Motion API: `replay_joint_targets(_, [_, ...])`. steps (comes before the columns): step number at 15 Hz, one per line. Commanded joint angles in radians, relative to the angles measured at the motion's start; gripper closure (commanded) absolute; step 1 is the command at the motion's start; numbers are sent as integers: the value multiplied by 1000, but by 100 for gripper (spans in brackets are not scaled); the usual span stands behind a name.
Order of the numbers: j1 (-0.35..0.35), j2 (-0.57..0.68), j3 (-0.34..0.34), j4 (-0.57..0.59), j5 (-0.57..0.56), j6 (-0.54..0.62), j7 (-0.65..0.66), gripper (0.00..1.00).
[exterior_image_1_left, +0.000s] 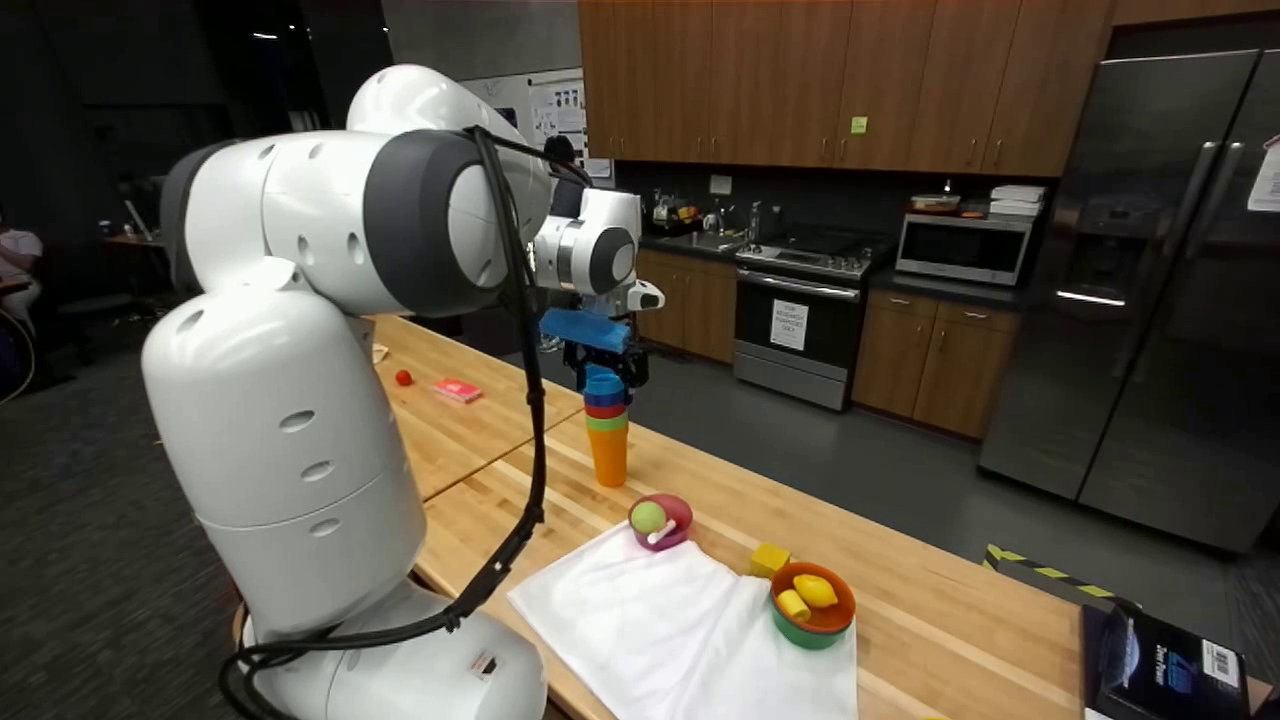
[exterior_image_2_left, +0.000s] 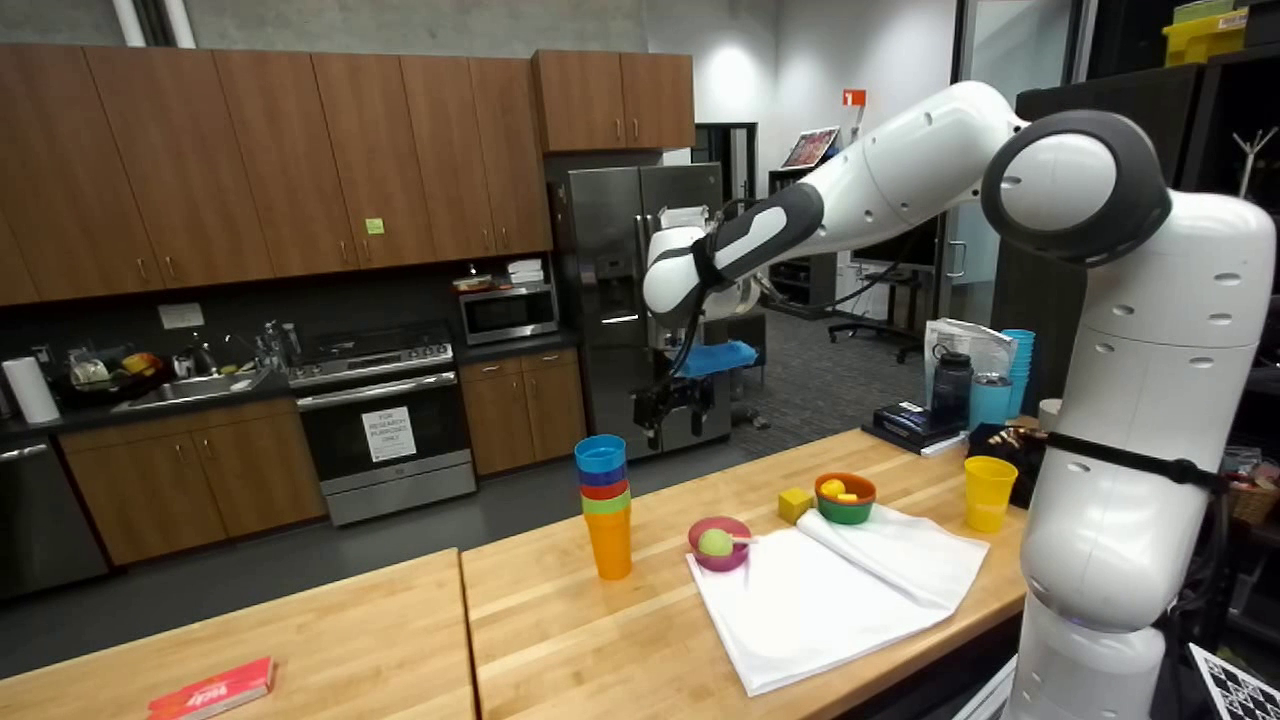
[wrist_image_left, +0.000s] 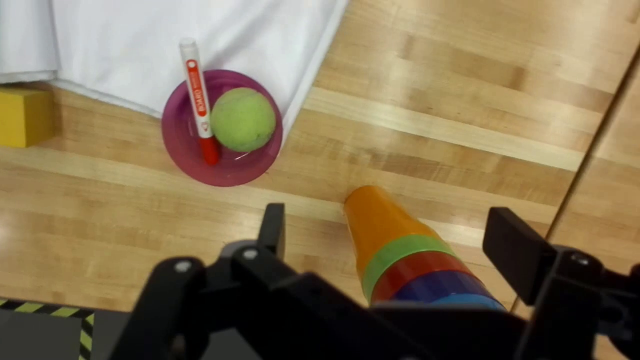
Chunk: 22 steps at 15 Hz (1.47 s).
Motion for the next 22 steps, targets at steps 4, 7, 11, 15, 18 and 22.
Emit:
replay_joint_targets(4, [-12,45,6,76,105,29,287,0])
replay_joint_targets(7, [-15,86,2,120,148,44,411,0])
replay_joint_targets(11, [-9,140,-1,157,167,131,592,0])
replay_joint_targets(15, [0,201,-3,203,143,182,692,0])
replay_joint_targets(18, [9,248,-5,243,123,175,716,0])
replay_joint_targets(22, [24,297,-9,296,79,122,720,0])
